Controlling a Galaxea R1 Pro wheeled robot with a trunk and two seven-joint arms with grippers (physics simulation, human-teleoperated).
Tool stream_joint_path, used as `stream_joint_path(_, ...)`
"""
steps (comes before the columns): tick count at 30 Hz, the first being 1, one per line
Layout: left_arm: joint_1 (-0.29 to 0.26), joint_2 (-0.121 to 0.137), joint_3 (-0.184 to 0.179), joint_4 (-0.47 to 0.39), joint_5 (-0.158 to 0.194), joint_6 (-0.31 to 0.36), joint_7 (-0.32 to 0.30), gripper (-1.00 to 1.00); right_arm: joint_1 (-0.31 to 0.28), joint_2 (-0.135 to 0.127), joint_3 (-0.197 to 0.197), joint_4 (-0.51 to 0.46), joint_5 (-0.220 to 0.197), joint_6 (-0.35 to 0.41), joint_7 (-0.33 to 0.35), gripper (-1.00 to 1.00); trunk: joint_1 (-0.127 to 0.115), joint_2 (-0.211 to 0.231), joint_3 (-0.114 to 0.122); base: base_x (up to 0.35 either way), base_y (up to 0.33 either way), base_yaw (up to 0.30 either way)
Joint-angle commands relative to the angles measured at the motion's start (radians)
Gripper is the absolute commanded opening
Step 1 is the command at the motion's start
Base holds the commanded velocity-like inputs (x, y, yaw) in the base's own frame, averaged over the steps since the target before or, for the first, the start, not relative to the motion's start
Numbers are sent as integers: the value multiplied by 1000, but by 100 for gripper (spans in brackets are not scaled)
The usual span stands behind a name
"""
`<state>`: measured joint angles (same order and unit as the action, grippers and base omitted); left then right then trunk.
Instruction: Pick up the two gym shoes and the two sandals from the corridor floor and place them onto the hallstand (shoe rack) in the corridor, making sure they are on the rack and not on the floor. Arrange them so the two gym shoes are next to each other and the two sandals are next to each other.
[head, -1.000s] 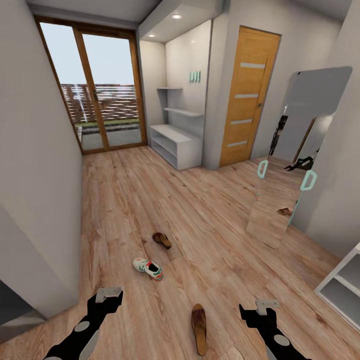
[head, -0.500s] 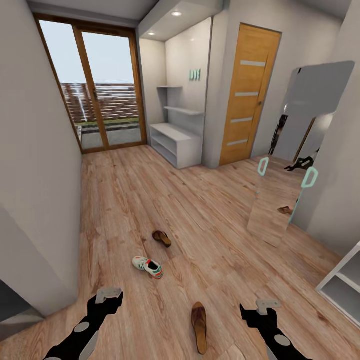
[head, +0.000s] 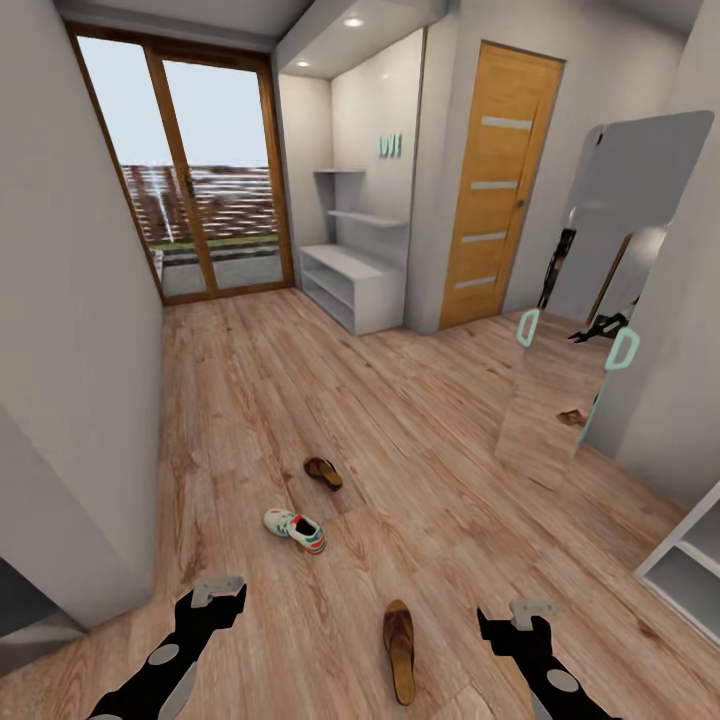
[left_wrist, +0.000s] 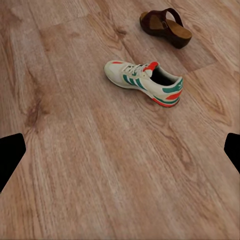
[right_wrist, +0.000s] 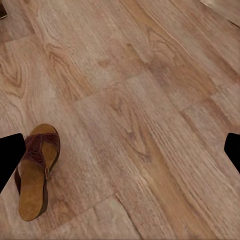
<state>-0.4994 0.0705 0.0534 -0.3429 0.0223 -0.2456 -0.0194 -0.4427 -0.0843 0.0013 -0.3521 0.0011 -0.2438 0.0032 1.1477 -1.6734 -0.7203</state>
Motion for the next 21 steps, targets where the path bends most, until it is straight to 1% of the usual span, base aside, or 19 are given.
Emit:
stream_joint_path(1, -1, 0, 3, 1, 2, -3, -2, 100, -1, 0, 0, 1, 0, -3, 1, 100, 4, -8, -4, 0, 0, 0)
stream_joint_path(21, -1, 1, 3, 0, 2, -1, -2, 100, -1, 1, 1, 1, 1, -3, 3, 100, 81, -148, -67, 0, 0, 0)
